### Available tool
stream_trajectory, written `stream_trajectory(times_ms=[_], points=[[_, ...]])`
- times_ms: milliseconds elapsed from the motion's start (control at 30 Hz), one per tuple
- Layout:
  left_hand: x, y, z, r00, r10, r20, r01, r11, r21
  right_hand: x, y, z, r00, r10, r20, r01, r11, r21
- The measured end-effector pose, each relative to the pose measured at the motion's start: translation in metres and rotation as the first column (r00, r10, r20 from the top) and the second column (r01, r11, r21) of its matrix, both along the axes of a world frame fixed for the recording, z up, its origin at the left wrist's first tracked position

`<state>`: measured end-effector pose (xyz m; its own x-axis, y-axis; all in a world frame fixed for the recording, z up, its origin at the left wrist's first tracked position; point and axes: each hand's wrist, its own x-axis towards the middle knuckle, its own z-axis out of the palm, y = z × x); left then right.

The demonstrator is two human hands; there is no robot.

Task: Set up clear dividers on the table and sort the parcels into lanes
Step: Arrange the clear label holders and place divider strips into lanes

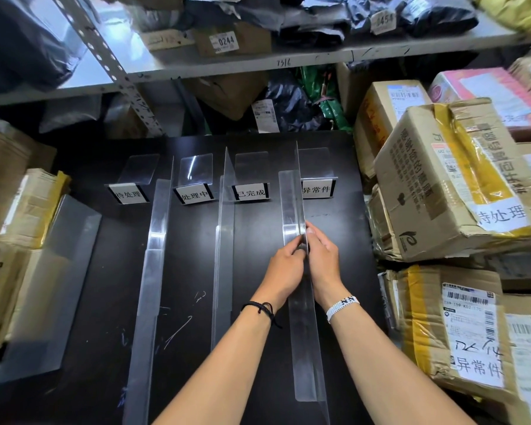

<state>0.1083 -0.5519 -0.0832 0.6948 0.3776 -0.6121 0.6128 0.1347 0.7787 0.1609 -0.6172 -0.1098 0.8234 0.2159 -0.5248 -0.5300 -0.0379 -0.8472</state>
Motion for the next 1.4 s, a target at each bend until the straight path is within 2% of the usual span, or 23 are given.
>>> stream_trajectory(times_ms=[133,233,334,434,500,600,667,767,834,901,1001,1067,1201,1401], points=[[0.0,0.001,0.002,1.0,-0.019,0.01,0.019,1.0,0.01,-0.003,0.001,0.003,0.999,-0.017,-0.041,0.018,1.0,0.02],[-0.005,0.001,0.01,0.995,-0.08,0.052,0.071,0.985,0.155,0.0,-0.006,0.012,0.993,-0.102,-0.053,0.102,0.995,0.004],[-0.02,0.011,0.03,0.984,-0.043,0.171,-0.035,0.903,0.427,0.002,-0.013,0.033,0.967,-0.217,0.135,0.235,0.963,-0.132],[-0.038,0.039,0.058,0.942,0.042,0.333,-0.24,0.779,0.58,-0.006,0.004,0.07,0.889,-0.189,0.417,0.275,0.948,-0.157],[-0.051,0.066,0.077,0.909,0.107,0.402,-0.352,0.711,0.608,-0.019,0.029,0.096,0.832,-0.105,0.545,0.212,0.967,-0.138],[-0.075,0.113,0.092,0.872,0.223,0.436,-0.464,0.66,0.591,-0.052,0.075,0.12,0.796,0.062,0.602,0.009,0.993,-0.114],[-0.094,0.151,0.089,0.859,0.317,0.401,-0.504,0.655,0.563,-0.082,0.111,0.122,0.822,0.192,0.536,-0.145,0.981,-0.129],[-0.121,0.198,0.063,0.903,0.371,0.216,-0.427,0.731,0.532,-0.116,0.155,0.106,0.872,0.382,0.307,-0.338,0.922,-0.186],[-0.14,0.216,0.037,0.948,0.31,0.068,-0.302,0.818,0.489,-0.131,0.177,0.09,0.9,0.429,0.083,-0.414,0.898,-0.151],[-0.159,0.225,0.012,0.984,0.175,-0.029,-0.145,0.887,0.438,-0.144,0.189,0.074,0.9,0.41,-0.146,-0.423,0.904,-0.066],[-0.18,0.244,-0.015,0.999,0.014,-0.046,0.007,0.903,0.43,-0.168,0.206,0.056,0.874,0.378,-0.306,-0.386,0.922,0.038],[-0.185,0.254,-0.023,1.0,-0.019,-0.007,0.021,0.916,0.4,-0.183,0.215,0.049,0.875,0.371,-0.31,-0.368,0.927,0.07],[-0.189,0.269,-0.03,0.998,-0.062,0.032,0.047,0.938,0.345,-0.203,0.233,0.042,0.914,0.341,-0.219,-0.355,0.934,-0.027],[-0.184,0.281,-0.031,0.997,0.035,0.063,-0.05,0.963,0.263,-0.205,0.251,0.042,0.927,0.356,-0.119,-0.365,0.929,-0.061]])
